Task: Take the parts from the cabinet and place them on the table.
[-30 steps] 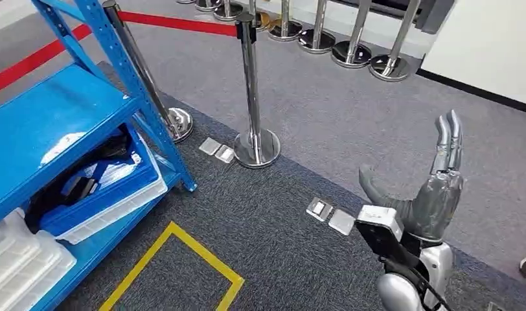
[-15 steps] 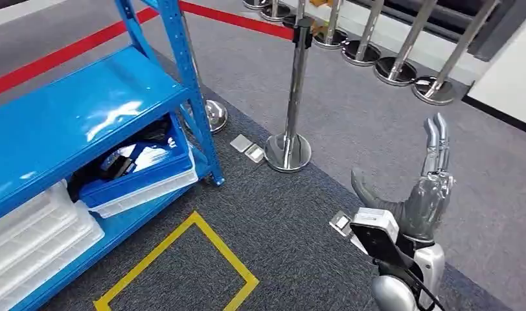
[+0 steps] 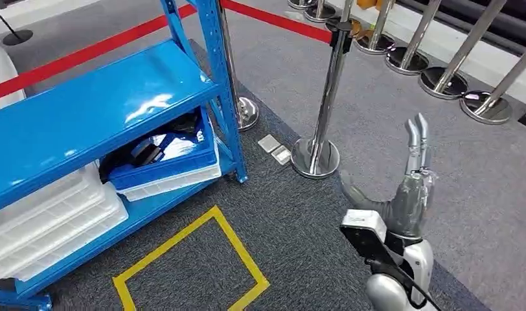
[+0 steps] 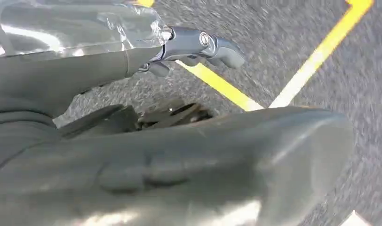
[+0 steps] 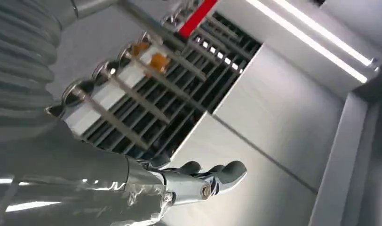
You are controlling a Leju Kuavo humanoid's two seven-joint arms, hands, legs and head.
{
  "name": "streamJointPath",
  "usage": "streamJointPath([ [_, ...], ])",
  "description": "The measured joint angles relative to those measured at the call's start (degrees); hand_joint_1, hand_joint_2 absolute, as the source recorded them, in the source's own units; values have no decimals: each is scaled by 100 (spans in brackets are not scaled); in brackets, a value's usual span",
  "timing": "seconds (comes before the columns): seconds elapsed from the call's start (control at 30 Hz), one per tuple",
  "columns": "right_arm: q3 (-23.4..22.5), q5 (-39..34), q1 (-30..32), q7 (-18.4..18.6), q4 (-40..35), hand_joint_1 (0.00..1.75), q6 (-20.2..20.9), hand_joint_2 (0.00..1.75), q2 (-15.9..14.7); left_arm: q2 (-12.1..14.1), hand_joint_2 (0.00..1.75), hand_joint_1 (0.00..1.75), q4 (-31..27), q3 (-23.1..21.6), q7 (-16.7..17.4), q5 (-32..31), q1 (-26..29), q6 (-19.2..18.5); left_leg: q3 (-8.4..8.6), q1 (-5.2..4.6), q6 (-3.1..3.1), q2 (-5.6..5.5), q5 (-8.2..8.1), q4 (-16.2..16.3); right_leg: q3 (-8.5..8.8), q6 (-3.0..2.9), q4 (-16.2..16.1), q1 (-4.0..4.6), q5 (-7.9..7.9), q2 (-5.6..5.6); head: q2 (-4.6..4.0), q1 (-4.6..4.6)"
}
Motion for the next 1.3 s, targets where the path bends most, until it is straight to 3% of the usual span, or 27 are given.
streamJointPath([
  [0.03,11,-9,-1,0,15,0,0,175,0,0,0,0,0,0,0,0,9,-2,-151,14,-13,6,-48,281,4,-3,0,-1,-10,-75,0,-15],
  [0.07,33,-20,-5,2,31,0,0,175,0,0,0,0,0,0,0,0,26,-2,-137,21,-14,14,50,237,18,2,0,-1,-21,-138,0,-20],
  [0.1,52,-24,-9,2,44,0,0,175,-2,0,0,0,0,0,0,0,35,-2,9,22,0,28,247,-62,37,7,-1,-2,-35,-196,0,-26],
  [0.17,83,-44,-23,2,59,0,0,175,-2,0,0,0,0,0,0,0,33,-2,559,2,64,174,765,-1129,104,26,-7,-2,-71,-304,0,-37],
  [0.2,94,-59,-34,2,66,0,0,175,-2,0,0,0,0,0,0,0,27,-2,795,-48,126,493,888,-1623,144,48,-25,4,-86,-345,0,-44],
  [0.23,100,-70,-33,4,72,0,0,175,-4,0,0,0,0,0,0,0,7,-2,797,-93,140,505,859,-1692,156,91,-25,31,-111,-390,0,-50],
  [0.33,142,-92,-48,22,98,0,0,175,-9,2,0,0,0,0,0,0,27,-2,770,-115,215,320,861,-1713,237,175,-114,17,-113,-532,0,-44],
  [0.37,144,-98,-52,20,100,0,0,175,-11,2,0,0,0,0,2,0,31,-2,851,-60,265,255,913,-1804,272,227,-124,26,-146,-526,0,-44],
  [0.4,153,-109,-67,20,111,0,0,175,-17,2,0,0,0,0,0,0,33,-2,883,-43,286,205,942,-1857,240,238,27,6,-257,-235,0,-20],
  [0.47,160,-138,-59,28,138,0,0,175,-39,2,0,0,0,0,2,18,7,-2,882,-41,343,97,949,-1860,-182,226,871,16,-708,32,0,15],
  [0.53,162,-140,-37,37,179,0,0,175,-57,2,0,0,0,0,2,20,9,-13,882,-57,366,-31,933,-1844,-669,244,1760,24,-991,77,0,70],
  [0.57,166,-142,-36,37,201,0,0,175,-63,2,0,0,0,0,4,22,19,-20,894,-62,369,-114,926,-1839,-756,245,1837,24,-901,81,0,81],
  [0.6,168,-142,-37,37,219,0,0,175,-68,2,0,0,0,0,4,24,26,-18,911,-62,366,-187,916,-1836,-691,235,1614,23,-687,87,0,88],
  [0.67,170,-144,-41,37,243,0,0,175,-74,2,0,0,0,0,4,31,27,-18,957,-54,332,-350,880,-1811,-264,201,571,16,-65,182,0,135],
  [0.7,175,-155,-49,37,256,0,0,175,-81,2,0,0,0,0,4,35,26,-20,956,-46,306,-411,855,-1788,-93,185,134,12,123,403,0,162],
  [0.73,181,-175,-53,39,280,0,0,175,-83,2,0,0,0,0,4,42,17,-18,913,-76,257,-451,810,-1723,-47,170,-10,1,54,623,0,166],
  [0.83,190,-205,-81,52,326,0,0,175,-105,2,0,0,0,0,9,50,36,-15,874,-9,161,-607,813,-1739,-41,72,13,61,42,418,0,149],
  [0.87,205,-212,-110,52,339,0,0,175,-107,7,0,0,2,0,9,50,42,-7,874,-12,129,-625,791,-1715,-24,32,-32,13,67,349,0,160],
  [0.9,230,-212,-133,55,350,0,0,175,-107,7,0,0,0,0,9,55,50,0,851,-26,94,-369,714,-1582,-1,19,-43,6,70,263,0,164],
  [0.93,236,-212,-125,55,354,0,0,175,-109,4,0,0,0,0,9,50,34,0,696,-32,47,-159,527,-1277,16,-8,-45,5,53,198,0,65],
  [1.0,245,-212,-122,55,382,0,0,175,-111,7,0,0,0,0,9,52,13,0,186,14,-21,-20,88,-298,32,-30,-44,14,25,34,0,26],
  [1.07,260,-212,-122,55,409,0,0,175,-111,7,0,0,0,0,9,52,35,0,-128,35,-43,9,-5,239,56,-25,-41,12,-12,-107,0,-2],
  [1.13,269,-212,-123,57,430,0,0,175,-111,7,0,0,0,0,9,52,54,0,76,33,-17,41,368,-237,114,-14,-42,8,-56,-224,0,-20],
  [1.17,271,-212,-128,55,435,0,0,175,-111,7,0,0,0,0,9,52,51,0,364,20,22,106,684,-829,164,-5,-43,8,-86,-289,0,-31],
  [1.2,271,-212,-135,55,435,0,0,175,-111,7,0,0,0,0,9,52,44,0,658,-12,82,290,942,-1422,220,13,-50,10,-118,-353,0,-37],
  [1.23,271,-212,-138,55,435,0,0,175,-111,7,0,0,0,0,9,52,31,0,751,-78,140,536,919,-1674,255,54,-52,43,-152,-391,0,-41],
  [1.3,275,-212,-143,61,450,0,0,175,-111,7,0,0,0,0,9,55,33,0,720,-101,178,405,923,-1664,285,110,-79,35,-175,-466,0,-39],
])
